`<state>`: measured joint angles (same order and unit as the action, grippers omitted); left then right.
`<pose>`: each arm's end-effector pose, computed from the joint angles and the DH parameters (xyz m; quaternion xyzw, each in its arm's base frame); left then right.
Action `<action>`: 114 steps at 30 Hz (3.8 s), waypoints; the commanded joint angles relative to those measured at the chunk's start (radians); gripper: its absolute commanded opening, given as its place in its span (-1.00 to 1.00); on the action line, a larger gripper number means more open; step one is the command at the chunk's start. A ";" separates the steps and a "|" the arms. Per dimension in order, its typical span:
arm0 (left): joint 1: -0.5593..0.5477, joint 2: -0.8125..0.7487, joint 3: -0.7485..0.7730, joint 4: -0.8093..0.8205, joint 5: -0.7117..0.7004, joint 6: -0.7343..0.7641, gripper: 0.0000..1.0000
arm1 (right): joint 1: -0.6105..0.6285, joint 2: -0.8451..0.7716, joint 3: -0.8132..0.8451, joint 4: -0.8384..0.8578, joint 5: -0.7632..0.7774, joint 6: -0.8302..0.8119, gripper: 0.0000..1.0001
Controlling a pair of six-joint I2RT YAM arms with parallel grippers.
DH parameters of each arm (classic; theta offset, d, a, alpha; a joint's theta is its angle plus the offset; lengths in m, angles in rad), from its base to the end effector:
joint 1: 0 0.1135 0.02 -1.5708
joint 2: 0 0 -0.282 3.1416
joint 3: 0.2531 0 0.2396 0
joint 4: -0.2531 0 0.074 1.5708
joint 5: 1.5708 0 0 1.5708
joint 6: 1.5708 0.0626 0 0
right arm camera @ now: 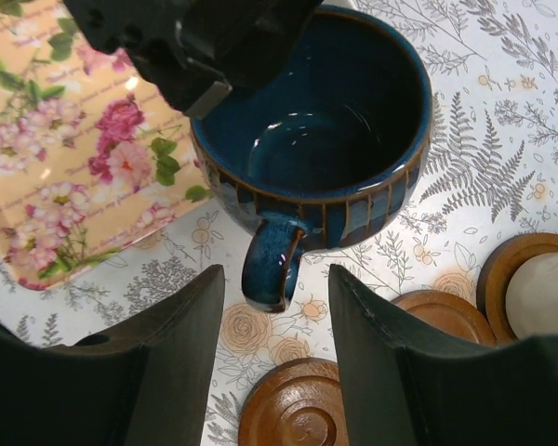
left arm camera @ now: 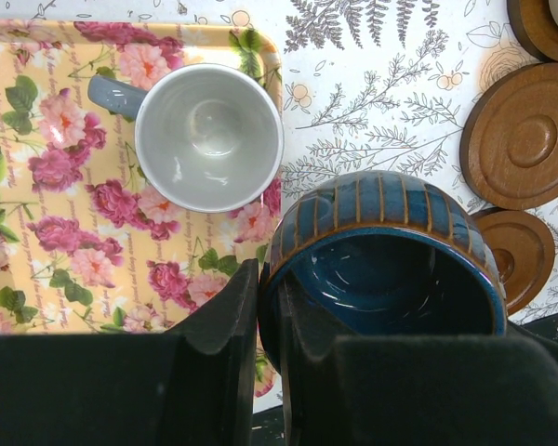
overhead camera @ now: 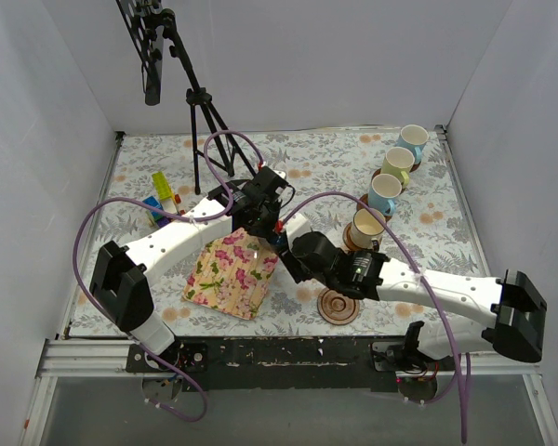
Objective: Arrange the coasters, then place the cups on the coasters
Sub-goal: Pick up the cup from the tray, then place the cup on the coaster.
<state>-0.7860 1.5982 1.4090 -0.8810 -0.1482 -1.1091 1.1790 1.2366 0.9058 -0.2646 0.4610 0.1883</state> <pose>0.2412 -0.2284 0.2915 -0.1735 0.9507 -0.1587 0.2024 0.1304 0.2427 0.2884 -0.3146 0.8076 0.1317 0.4812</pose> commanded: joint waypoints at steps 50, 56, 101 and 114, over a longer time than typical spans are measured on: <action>-0.013 -0.168 -0.018 0.290 -0.056 -0.066 0.96 | 0.036 -0.195 -0.261 0.033 0.358 0.330 -0.97; 0.028 -0.259 -0.132 0.456 -0.113 0.023 0.96 | 0.011 -0.276 -0.366 0.057 0.395 0.384 -0.97; 0.298 -0.399 -0.466 0.769 0.012 0.109 0.96 | -0.042 -0.417 -0.611 0.047 0.446 0.531 -0.97; 0.298 -0.392 -0.466 0.769 0.021 0.112 0.96 | -0.042 -0.417 -0.650 0.126 0.421 0.476 -0.97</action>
<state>-0.4911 1.2160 0.9428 -0.1265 -0.1383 -1.0096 1.1389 0.8368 0.2638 -0.2146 0.8379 0.6727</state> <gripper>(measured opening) 0.981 0.226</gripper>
